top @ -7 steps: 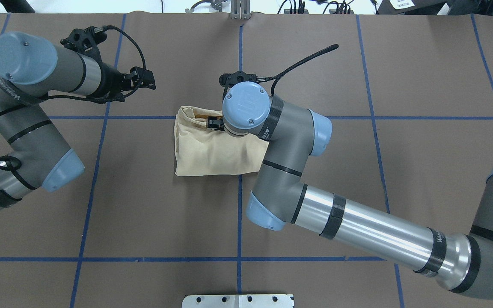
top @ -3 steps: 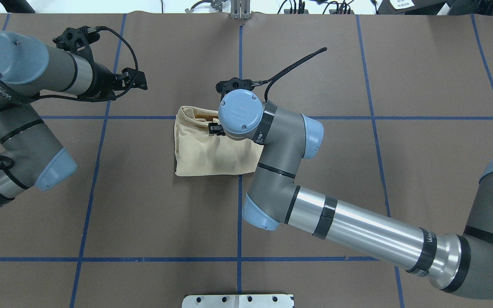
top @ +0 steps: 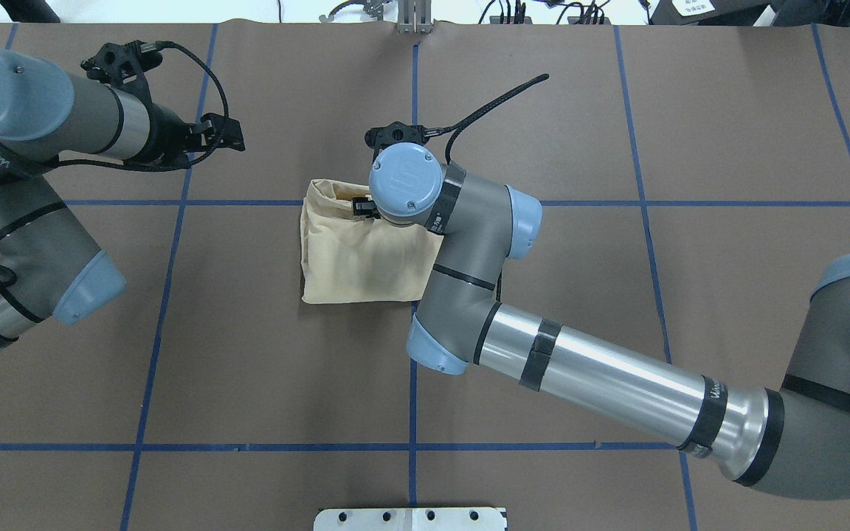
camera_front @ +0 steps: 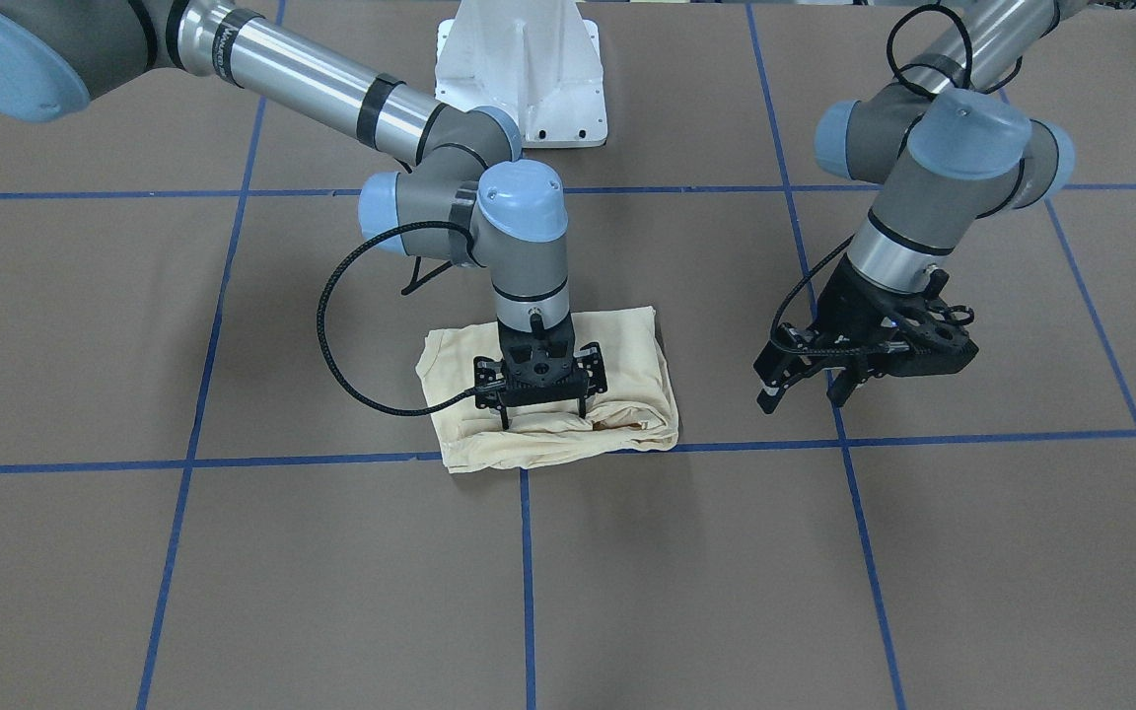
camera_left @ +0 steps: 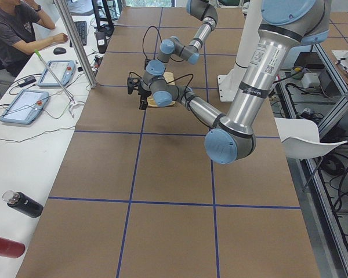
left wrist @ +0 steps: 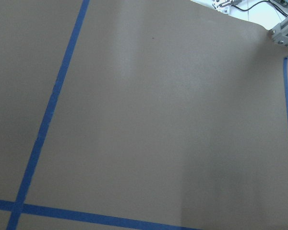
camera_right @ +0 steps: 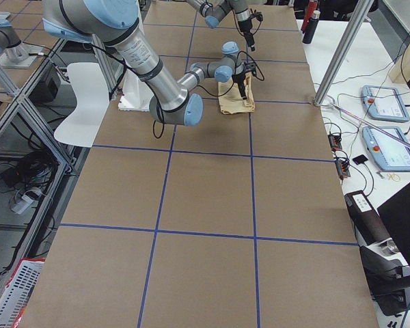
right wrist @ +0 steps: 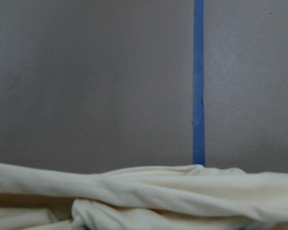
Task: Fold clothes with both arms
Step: 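Press the right gripper down on the bundle's top to flatten it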
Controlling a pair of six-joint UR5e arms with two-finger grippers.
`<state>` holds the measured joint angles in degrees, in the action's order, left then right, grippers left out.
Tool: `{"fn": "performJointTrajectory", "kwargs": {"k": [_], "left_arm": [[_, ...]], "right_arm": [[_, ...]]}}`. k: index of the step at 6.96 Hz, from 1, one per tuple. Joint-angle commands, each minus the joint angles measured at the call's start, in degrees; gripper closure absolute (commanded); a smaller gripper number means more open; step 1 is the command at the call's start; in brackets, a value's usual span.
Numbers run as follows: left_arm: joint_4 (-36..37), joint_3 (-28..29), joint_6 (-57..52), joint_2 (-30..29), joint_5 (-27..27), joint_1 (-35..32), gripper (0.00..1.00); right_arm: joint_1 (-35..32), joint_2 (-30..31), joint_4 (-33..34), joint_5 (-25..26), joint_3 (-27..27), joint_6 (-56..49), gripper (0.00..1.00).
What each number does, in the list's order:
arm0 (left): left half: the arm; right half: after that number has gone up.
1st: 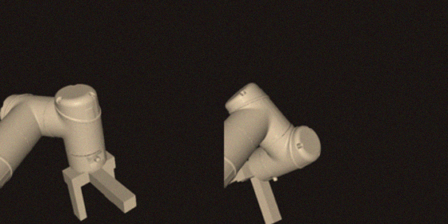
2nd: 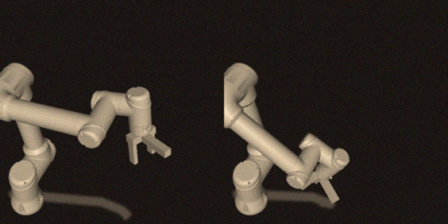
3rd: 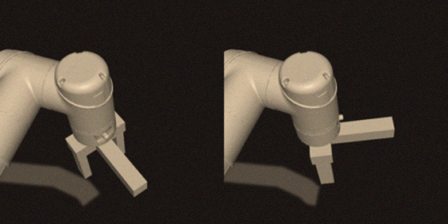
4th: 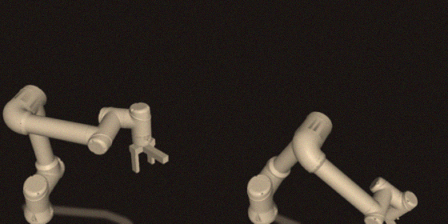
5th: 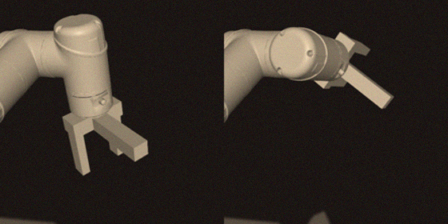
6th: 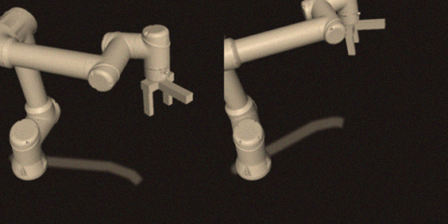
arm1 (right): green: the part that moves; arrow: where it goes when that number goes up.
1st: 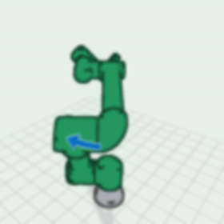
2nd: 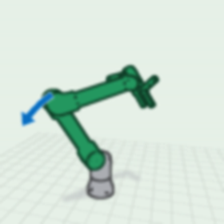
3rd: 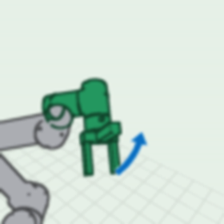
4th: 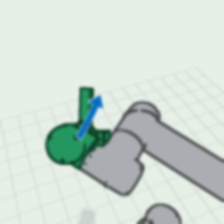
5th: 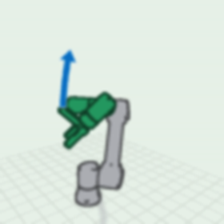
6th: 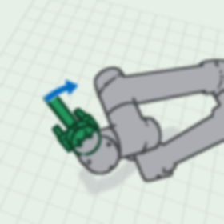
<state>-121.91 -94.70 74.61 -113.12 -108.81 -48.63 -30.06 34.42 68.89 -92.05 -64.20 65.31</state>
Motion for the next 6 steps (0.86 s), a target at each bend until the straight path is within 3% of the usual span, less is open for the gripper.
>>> {"fn": "performJointTrajectory", "kwargs": {"k": [1, 2, 4, 6], "left_arm": [[0.00, 0.13, -0.08, 0.09, 0.00, -0.06, 0.00], [0.00, 0.13, -0.08, 0.09, 0.00, -0.06, 0.00], [0.00, -0.04, -0.08, 0.62, 0.00, -0.41, 0.00], [0.00, 0.05, -4.95, 0.71, -0.96, -2.86, 0.00]], "right_arm": [[-2.79, -3.81, -4.08, -0.14, 7.28, -0.96, 0.00], [-3.94, -5.57, -7.08, -0.14, 11.68, -1.32, 0.00], [-5.61, -7.25, -7.19, -0.75, 12.43, -1.67, 0.00], [-10.08, -7.97, -6.67, -7.92, 11.03, -1.93, 0.00]]}}
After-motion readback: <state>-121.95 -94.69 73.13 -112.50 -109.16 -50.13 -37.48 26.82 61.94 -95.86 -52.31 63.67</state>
